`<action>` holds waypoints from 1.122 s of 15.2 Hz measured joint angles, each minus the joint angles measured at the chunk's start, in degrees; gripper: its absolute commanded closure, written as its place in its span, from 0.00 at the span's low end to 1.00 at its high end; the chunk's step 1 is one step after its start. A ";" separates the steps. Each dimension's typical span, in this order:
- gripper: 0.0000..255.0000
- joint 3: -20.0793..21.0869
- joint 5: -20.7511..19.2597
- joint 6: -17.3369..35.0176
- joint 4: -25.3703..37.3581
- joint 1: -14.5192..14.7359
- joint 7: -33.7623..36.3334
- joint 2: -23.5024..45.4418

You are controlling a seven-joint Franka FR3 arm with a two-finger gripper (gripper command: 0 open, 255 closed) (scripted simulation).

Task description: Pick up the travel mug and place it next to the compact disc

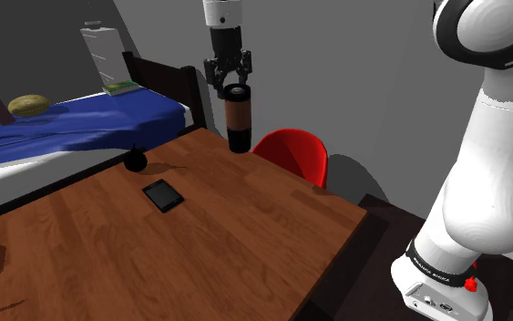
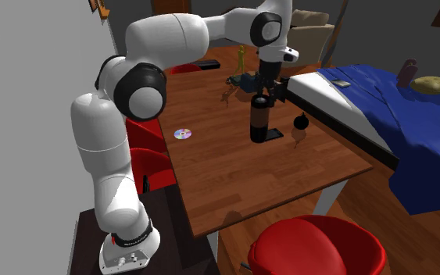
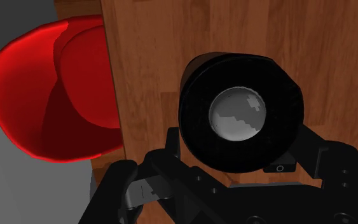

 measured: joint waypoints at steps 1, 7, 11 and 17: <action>1.00 -0.01 -0.06 -0.84 1.27 0.01 -0.03 0.43; 1.00 0.16 -0.39 -6.41 8.82 0.37 0.24 2.43; 1.00 0.23 -0.71 -10.52 14.94 0.64 0.32 4.46; 1.00 1.77 -0.05 -9.53 8.09 2.67 4.16 -1.36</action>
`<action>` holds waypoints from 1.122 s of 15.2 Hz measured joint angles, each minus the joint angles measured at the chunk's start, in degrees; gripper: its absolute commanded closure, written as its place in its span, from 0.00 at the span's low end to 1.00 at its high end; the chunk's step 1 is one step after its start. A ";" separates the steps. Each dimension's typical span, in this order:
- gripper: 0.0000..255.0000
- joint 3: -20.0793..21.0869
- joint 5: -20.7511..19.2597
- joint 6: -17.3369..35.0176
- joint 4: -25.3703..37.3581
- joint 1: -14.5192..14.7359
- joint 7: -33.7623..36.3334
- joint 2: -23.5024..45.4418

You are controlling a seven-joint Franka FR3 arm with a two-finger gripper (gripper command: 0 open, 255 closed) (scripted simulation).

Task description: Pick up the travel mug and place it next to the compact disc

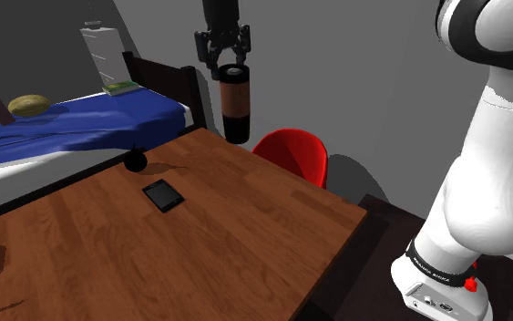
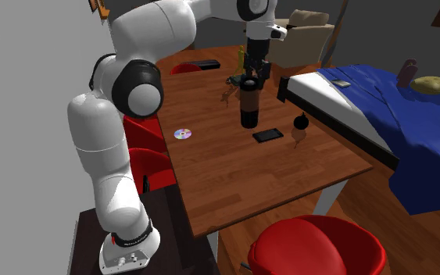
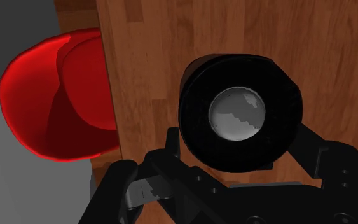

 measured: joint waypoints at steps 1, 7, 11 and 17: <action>1.00 0.51 0.15 0.38 -1.58 0.62 1.17 -1.20; 1.00 3.59 1.39 2.05 -9.86 3.92 7.79 -7.90; 1.00 6.09 2.46 2.45 -14.06 6.22 12.66 -11.79; 1.00 10.41 3.64 2.73 -16.66 9.69 20.49 -14.30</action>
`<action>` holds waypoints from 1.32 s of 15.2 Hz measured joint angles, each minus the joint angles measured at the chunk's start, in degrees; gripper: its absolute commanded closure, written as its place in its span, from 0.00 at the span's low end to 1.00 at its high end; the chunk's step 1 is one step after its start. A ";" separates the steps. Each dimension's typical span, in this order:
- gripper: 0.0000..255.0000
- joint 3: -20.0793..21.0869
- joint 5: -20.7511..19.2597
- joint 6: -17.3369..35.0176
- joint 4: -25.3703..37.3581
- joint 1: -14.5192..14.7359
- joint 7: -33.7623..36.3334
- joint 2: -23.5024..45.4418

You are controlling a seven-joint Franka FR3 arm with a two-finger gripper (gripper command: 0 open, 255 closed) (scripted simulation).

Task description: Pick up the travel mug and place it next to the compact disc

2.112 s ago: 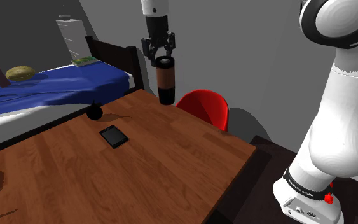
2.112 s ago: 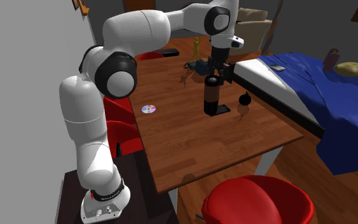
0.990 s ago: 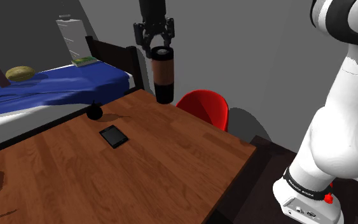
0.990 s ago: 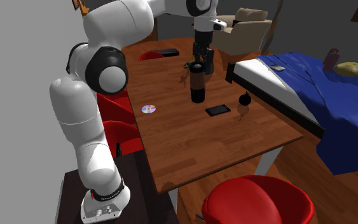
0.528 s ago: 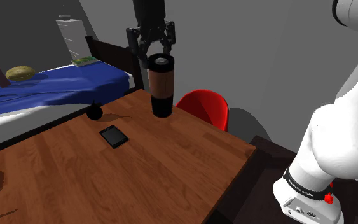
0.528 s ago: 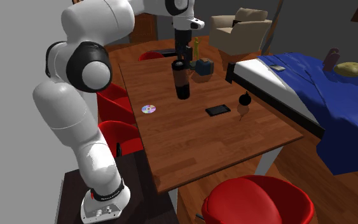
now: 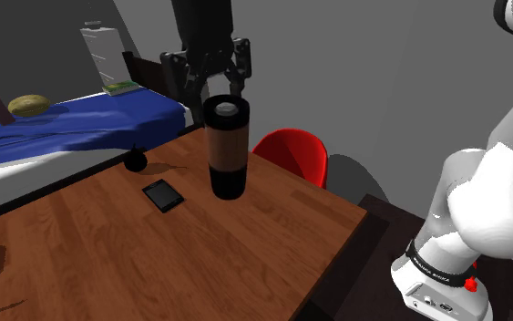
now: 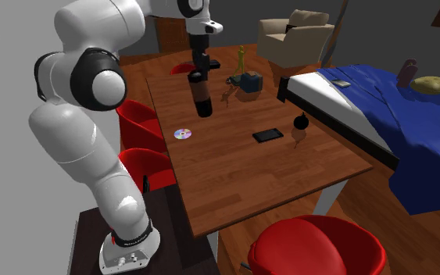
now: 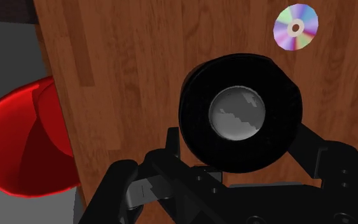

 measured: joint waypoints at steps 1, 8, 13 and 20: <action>1.00 0.82 0.16 -0.31 0.17 0.60 1.42 -0.19; 1.00 6.74 0.58 -0.68 1.38 4.67 11.51 0.51; 1.00 11.31 0.12 -1.13 3.47 7.82 19.20 2.25; 1.00 15.42 -0.81 1.27 2.91 10.91 26.35 4.37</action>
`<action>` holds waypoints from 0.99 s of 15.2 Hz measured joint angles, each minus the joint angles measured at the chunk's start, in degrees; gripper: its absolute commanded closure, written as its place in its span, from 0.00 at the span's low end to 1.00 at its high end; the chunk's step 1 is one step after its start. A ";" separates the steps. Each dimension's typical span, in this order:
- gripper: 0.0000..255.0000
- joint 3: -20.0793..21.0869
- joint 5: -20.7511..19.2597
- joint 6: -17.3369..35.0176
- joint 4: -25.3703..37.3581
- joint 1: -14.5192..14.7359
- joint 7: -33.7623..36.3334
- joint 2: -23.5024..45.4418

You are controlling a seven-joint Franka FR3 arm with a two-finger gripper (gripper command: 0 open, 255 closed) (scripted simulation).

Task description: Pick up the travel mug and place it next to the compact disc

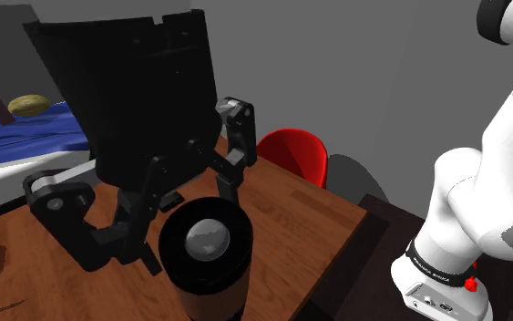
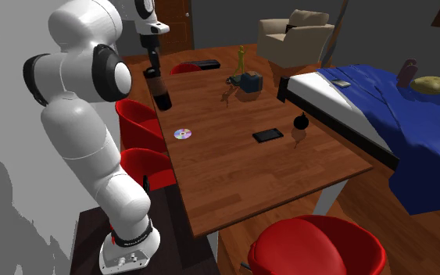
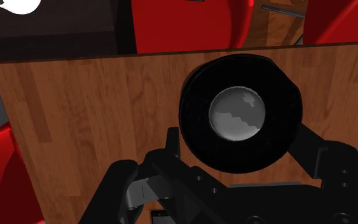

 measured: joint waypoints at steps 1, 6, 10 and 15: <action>1.00 -0.06 0.12 0.72 -0.90 -0.03 -0.08 -0.21; 1.00 -0.47 1.12 5.06 -6.71 -0.21 -0.81 -2.00; 1.00 -0.67 1.63 7.98 -10.38 -0.25 -1.23 -2.89; 1.00 -0.78 2.20 12.03 -15.27 -0.20 -1.60 -3.89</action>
